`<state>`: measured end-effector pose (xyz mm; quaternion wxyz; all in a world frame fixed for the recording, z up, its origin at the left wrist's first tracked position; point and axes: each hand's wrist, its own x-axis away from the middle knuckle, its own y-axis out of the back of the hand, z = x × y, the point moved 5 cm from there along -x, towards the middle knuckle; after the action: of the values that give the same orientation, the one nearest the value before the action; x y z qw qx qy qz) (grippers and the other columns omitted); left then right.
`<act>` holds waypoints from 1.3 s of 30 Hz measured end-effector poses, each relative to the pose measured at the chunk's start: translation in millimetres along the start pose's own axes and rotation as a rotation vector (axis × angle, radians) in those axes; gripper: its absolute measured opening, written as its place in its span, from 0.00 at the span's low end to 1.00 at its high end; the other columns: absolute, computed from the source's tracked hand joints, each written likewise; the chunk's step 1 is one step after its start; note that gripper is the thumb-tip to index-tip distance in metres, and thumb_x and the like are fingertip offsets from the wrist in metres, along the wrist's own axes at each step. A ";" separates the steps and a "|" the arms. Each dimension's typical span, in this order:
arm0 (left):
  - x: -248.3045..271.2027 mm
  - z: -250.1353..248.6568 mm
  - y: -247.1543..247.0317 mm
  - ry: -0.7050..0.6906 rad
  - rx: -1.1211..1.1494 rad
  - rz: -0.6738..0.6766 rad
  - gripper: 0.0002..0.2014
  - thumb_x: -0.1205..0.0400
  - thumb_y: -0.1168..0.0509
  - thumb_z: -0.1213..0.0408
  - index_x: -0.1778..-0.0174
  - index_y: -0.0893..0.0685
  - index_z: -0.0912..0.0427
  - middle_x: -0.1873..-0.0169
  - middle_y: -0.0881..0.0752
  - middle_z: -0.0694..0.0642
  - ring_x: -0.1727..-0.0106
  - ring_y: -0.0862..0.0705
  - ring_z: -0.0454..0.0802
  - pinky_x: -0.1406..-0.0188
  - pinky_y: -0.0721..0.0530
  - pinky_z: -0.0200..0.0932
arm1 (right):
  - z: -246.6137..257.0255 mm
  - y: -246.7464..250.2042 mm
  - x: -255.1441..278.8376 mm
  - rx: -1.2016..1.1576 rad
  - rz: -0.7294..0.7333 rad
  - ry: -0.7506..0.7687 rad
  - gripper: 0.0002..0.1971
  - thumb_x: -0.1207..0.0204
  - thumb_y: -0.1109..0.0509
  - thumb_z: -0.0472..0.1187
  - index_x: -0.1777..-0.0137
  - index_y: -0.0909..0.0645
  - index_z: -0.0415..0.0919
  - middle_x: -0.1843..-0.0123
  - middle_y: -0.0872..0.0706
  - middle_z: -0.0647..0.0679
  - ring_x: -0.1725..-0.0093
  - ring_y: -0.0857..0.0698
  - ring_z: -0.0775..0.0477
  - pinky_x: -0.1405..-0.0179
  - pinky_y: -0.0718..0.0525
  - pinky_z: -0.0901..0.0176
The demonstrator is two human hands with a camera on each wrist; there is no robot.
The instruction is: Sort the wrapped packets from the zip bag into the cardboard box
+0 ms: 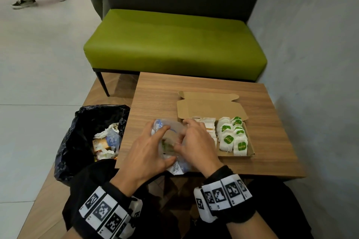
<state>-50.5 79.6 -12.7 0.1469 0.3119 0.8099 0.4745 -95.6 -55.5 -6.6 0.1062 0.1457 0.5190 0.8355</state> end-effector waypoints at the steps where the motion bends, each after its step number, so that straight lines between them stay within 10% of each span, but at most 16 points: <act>1: -0.8 2.3 1.0 0.017 0.002 -0.005 0.44 0.32 0.21 0.44 0.20 0.30 0.47 0.21 0.34 0.57 0.30 0.23 0.56 0.37 0.23 0.41 | -4.4 4.0 -1.1 -0.116 -0.040 -0.014 0.03 0.29 0.22 0.45 0.60 0.13 0.47 0.24 0.24 0.55 0.27 0.27 0.51 0.37 0.26 0.56; 8: -9.2 17.0 1.3 0.122 0.022 -0.014 0.44 0.30 0.22 0.44 0.19 0.32 0.47 0.19 0.42 0.57 0.22 0.30 0.56 0.26 0.28 0.46 | -43.2 44.8 9.1 -0.657 -0.231 -0.100 0.07 0.30 0.19 0.38 0.63 0.16 0.44 0.65 0.12 0.52 0.66 0.15 0.59 0.68 0.17 0.64; 14: -14.1 21.5 -0.5 0.139 0.008 0.020 0.45 0.32 0.22 0.44 0.19 0.33 0.46 0.17 0.44 0.58 0.20 0.32 0.58 0.24 0.30 0.48 | -118.0 51.7 5.2 -0.313 -0.201 -0.259 0.06 0.29 0.19 0.47 0.55 0.13 0.52 0.59 0.10 0.57 0.58 0.12 0.59 0.55 0.10 0.46; 18: -13.6 21.4 -4.2 0.145 -0.024 0.049 0.45 0.31 0.23 0.43 0.19 0.34 0.46 0.17 0.44 0.58 0.20 0.33 0.58 0.24 0.31 0.48 | -129.0 32.0 1.2 -0.227 0.029 -0.252 0.05 0.25 0.22 0.44 0.54 0.12 0.55 0.55 0.11 0.58 0.53 0.13 0.58 0.50 0.11 0.50; 39: -16.0 20.6 -6.1 0.113 -0.066 0.118 0.45 0.30 0.24 0.41 0.18 0.36 0.44 0.16 0.46 0.57 0.23 0.29 0.59 0.26 0.28 0.49 | -120.4 17.2 -8.5 0.119 0.290 -0.122 0.12 0.22 0.31 0.42 0.40 0.13 0.54 0.41 0.11 0.56 0.44 0.15 0.52 0.42 0.14 0.48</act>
<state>-29.5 81.0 -29.2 0.0826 0.3270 0.7811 0.5255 -130.7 -166.6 -42.7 0.0070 0.2754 0.5337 0.7996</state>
